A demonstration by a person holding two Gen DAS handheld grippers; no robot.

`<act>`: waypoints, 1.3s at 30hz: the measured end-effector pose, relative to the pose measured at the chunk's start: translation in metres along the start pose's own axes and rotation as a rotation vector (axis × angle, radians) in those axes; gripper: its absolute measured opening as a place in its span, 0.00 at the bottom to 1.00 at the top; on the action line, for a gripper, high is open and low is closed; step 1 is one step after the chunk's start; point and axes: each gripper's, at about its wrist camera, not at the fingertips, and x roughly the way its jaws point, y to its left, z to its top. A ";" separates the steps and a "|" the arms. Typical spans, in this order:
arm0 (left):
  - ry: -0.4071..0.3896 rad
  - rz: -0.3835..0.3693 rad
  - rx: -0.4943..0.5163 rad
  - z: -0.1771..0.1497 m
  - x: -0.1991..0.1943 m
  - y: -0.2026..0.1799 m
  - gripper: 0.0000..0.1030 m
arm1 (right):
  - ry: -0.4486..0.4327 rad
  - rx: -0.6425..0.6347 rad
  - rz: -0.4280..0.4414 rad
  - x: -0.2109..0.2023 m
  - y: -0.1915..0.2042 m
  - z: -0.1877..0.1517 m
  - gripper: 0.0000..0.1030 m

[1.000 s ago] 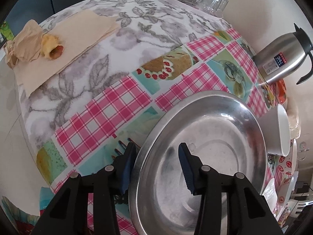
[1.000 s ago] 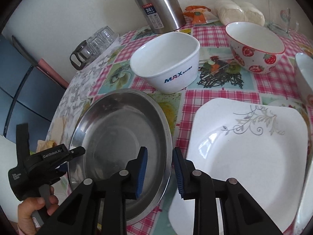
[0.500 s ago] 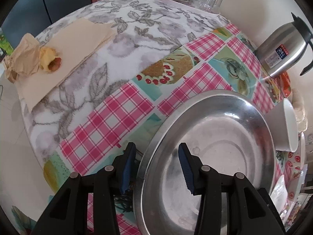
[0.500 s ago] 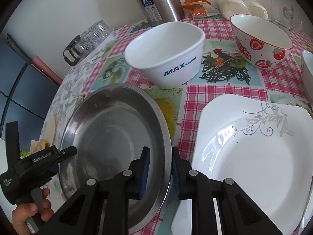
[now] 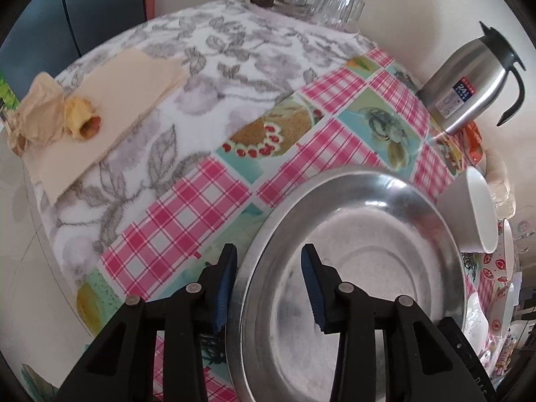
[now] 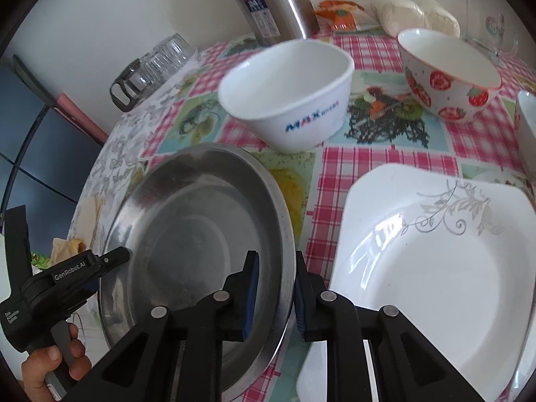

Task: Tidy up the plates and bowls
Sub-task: 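Lift the steel tray with the left gripper and tilt it upright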

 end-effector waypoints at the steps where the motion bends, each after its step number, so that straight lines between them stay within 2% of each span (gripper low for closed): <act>1: -0.010 0.000 -0.001 0.001 -0.003 -0.001 0.40 | -0.009 -0.009 0.003 -0.004 0.002 0.000 0.20; 6: -0.050 -0.020 0.001 0.001 -0.014 -0.002 0.40 | -0.041 -0.034 0.012 -0.018 0.005 0.000 0.20; 22: -0.111 -0.062 -0.016 -0.008 -0.041 0.004 0.40 | -0.131 -0.073 0.045 -0.053 0.012 0.000 0.20; 33: -0.208 -0.134 -0.025 -0.013 -0.074 -0.005 0.40 | -0.232 -0.089 0.074 -0.087 0.012 0.002 0.20; 39: -0.242 -0.174 -0.005 -0.020 -0.089 -0.022 0.40 | -0.276 -0.076 0.083 -0.107 0.000 0.002 0.20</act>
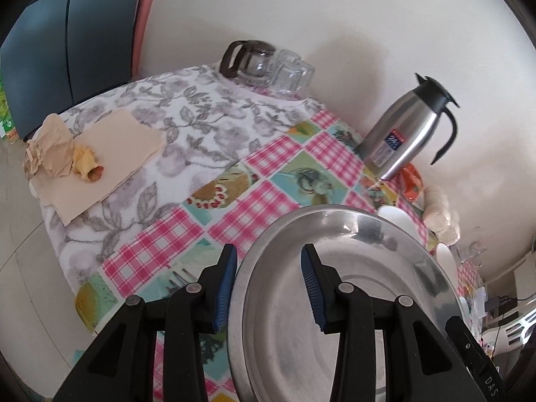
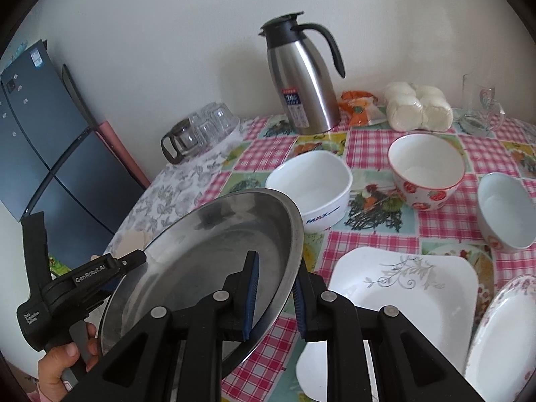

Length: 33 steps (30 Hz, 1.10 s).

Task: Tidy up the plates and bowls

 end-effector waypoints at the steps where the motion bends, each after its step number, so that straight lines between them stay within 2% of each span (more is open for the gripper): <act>1: -0.003 -0.007 0.006 -0.001 -0.002 -0.003 0.40 | -0.010 0.004 -0.002 -0.004 -0.003 0.001 0.20; 7: -0.014 -0.043 0.053 -0.011 -0.010 -0.030 0.40 | -0.044 0.028 -0.014 -0.024 -0.021 0.005 0.20; 23: 0.043 -0.098 0.232 -0.056 -0.013 -0.112 0.40 | -0.070 0.104 -0.112 -0.070 -0.098 0.002 0.20; 33: 0.101 -0.086 0.351 -0.087 -0.006 -0.156 0.40 | -0.052 0.163 -0.171 -0.083 -0.140 -0.007 0.21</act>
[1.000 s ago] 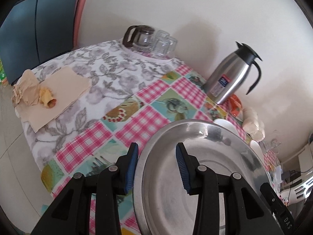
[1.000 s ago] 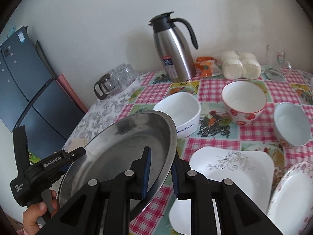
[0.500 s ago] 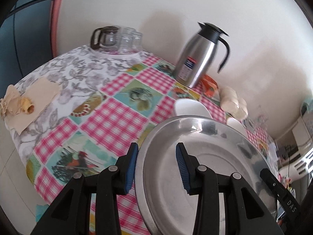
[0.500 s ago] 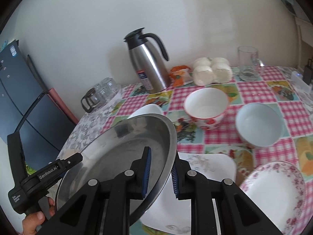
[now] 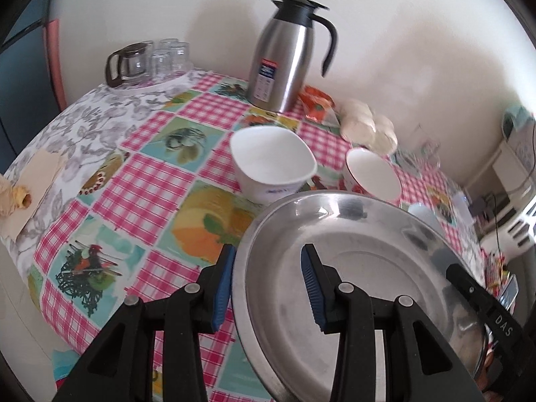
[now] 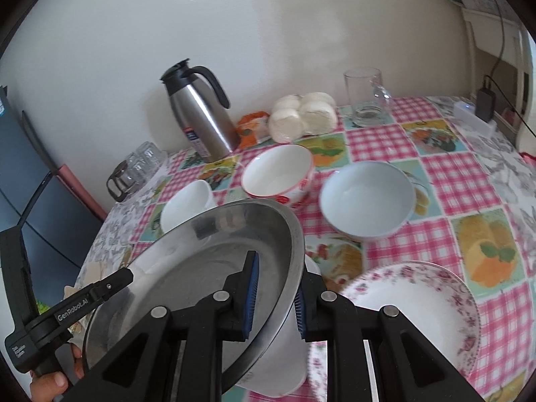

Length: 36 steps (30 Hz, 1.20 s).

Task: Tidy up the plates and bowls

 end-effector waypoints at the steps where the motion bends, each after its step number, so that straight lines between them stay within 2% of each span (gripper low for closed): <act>1: 0.008 0.005 0.012 -0.001 0.002 -0.003 0.40 | 0.004 0.005 -0.007 0.000 -0.004 0.000 0.21; 13: 0.097 0.029 0.070 -0.010 0.022 -0.019 0.40 | 0.063 0.014 -0.059 0.012 -0.023 -0.009 0.23; 27: 0.252 0.057 0.055 -0.019 0.053 -0.013 0.40 | 0.167 -0.048 -0.135 0.036 -0.022 -0.022 0.23; 36: 0.255 0.075 0.029 -0.017 0.055 -0.005 0.40 | 0.220 -0.088 -0.147 0.047 -0.016 -0.028 0.24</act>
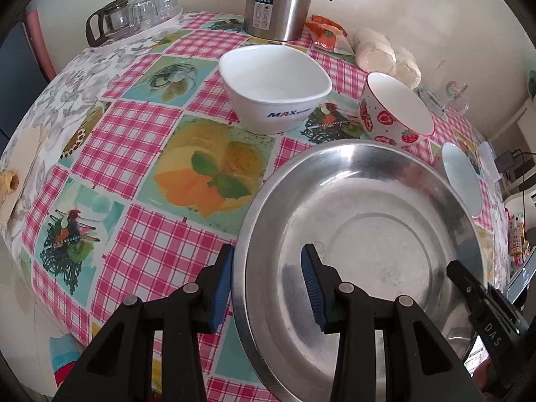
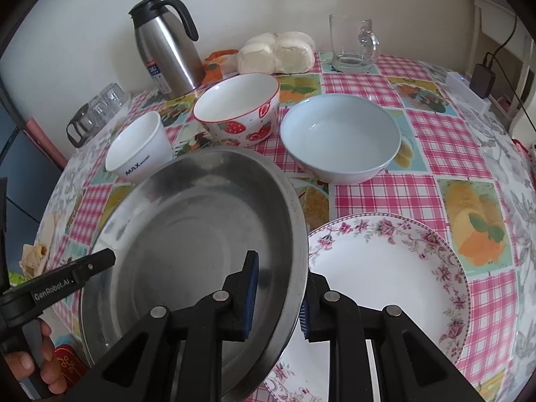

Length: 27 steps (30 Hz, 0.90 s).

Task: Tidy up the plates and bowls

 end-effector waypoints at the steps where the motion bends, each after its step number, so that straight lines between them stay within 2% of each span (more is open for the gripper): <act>1: -0.004 0.003 0.001 0.000 -0.001 0.000 0.40 | 0.009 0.000 0.002 0.002 0.000 -0.001 0.24; 12: -0.001 0.024 0.007 0.002 0.001 0.001 0.42 | 0.063 -0.004 -0.005 0.014 0.002 -0.007 0.25; 15: 0.013 0.015 0.008 0.001 0.004 0.001 0.42 | 0.072 -0.001 -0.024 0.016 0.001 -0.006 0.31; 27: 0.030 0.024 -0.022 0.002 0.007 0.007 0.42 | 0.059 0.000 -0.034 0.014 0.000 -0.004 0.34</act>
